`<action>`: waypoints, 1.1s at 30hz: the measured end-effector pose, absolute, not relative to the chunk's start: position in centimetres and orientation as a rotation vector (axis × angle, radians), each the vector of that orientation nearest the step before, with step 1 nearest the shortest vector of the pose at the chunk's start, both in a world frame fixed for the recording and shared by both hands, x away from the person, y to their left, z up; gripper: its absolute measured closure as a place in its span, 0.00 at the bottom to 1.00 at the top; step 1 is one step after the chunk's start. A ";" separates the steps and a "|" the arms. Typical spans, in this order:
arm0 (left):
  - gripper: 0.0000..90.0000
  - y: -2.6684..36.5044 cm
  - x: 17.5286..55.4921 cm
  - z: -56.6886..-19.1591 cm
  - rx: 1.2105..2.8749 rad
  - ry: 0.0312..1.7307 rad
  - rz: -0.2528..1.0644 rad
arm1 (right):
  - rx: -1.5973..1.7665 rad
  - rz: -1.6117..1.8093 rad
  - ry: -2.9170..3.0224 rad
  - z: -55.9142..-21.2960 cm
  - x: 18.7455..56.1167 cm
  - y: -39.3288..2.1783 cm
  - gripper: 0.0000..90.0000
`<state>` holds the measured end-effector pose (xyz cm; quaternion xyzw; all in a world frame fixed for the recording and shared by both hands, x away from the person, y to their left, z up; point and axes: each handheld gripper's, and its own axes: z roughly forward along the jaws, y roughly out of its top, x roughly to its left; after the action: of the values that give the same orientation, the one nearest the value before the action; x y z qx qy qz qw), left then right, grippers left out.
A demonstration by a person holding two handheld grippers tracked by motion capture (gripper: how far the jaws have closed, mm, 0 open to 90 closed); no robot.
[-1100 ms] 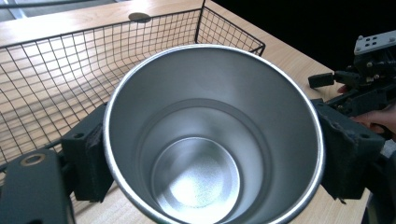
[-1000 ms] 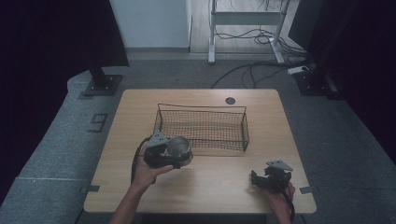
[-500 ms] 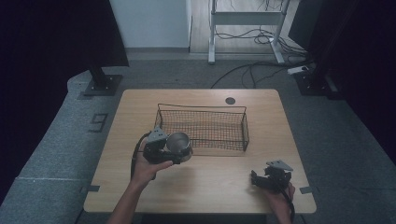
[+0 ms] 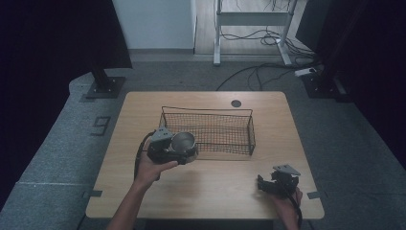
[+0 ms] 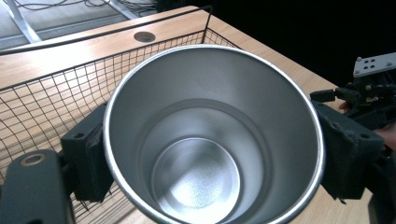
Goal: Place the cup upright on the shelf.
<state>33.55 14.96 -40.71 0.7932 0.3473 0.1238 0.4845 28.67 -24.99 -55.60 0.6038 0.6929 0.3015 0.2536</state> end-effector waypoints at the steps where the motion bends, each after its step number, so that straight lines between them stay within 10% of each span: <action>1: 0.16 14.9 33.6 -40.6 1.934 0.847 0.301 | 1.640 0.818 1.884 -55.6 28.7 -25.0 0.05; 33: 0.16 14.7 36.5 -38.3 1.940 0.858 0.344 | 1.644 0.819 1.880 -55.6 28.7 -25.0 0.05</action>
<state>36.52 14.73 -38.30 0.7939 0.3512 0.1406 0.4760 28.69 -24.98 -55.60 0.6050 0.6919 0.3013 0.2540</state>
